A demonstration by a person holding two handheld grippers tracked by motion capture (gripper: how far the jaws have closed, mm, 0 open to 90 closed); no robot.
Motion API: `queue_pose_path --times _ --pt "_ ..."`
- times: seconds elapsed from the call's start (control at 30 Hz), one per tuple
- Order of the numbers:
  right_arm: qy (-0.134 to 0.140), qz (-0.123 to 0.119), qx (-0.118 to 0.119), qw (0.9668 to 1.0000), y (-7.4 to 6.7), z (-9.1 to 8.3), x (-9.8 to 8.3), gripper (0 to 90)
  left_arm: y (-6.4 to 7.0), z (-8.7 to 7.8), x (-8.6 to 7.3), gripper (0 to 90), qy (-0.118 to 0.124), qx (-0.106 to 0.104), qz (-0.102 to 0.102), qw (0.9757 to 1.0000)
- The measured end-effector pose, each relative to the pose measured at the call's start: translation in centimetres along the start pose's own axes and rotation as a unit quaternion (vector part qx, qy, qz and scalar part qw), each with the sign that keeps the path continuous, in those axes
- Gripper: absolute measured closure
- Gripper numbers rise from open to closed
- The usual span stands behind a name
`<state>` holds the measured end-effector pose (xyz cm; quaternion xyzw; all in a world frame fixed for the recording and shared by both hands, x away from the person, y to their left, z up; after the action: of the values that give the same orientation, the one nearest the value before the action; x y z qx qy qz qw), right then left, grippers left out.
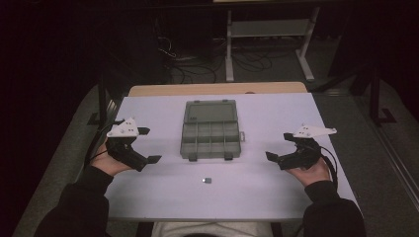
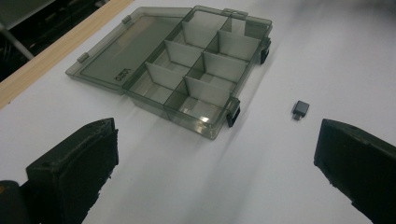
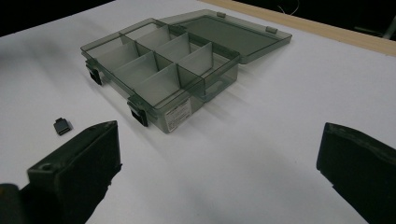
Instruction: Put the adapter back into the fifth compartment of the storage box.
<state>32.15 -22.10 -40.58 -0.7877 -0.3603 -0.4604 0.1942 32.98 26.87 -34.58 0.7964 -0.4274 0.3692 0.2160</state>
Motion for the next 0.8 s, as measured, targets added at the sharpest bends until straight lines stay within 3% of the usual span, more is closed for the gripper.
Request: queue_pose_path --times 0.33,0.67,0.8 --pt "-0.001 -0.001 0.004 1.0000 0.0 0.0 0.0 0.0 0.7 1.3 0.5 0.0 -0.022 -0.018 0.016 0.9995" --pt "-0.001 -0.001 0.005 1.0000 0.0 0.0 0.0 0.0 1.0 2.0 0.9 0.0 -0.024 -0.026 0.020 0.9992" --pt "-0.002 -0.001 0.006 1.0000 -0.1 0.1 0.0 0.0 1.3 2.9 1.1 0.0 -0.037 -0.033 0.030 0.9983"
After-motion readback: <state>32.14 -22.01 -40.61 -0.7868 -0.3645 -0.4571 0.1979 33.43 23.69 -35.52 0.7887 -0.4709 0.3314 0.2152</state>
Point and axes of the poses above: each handheld gripper's, and its own axes: z roughly forward along the jaws, x roughly out of its top, y roughly to its right, the point moved 1 cm from there along z, roughly forward along the jaws, and after that the axes turned 9 degrees about -z, right-handed, at the moved point
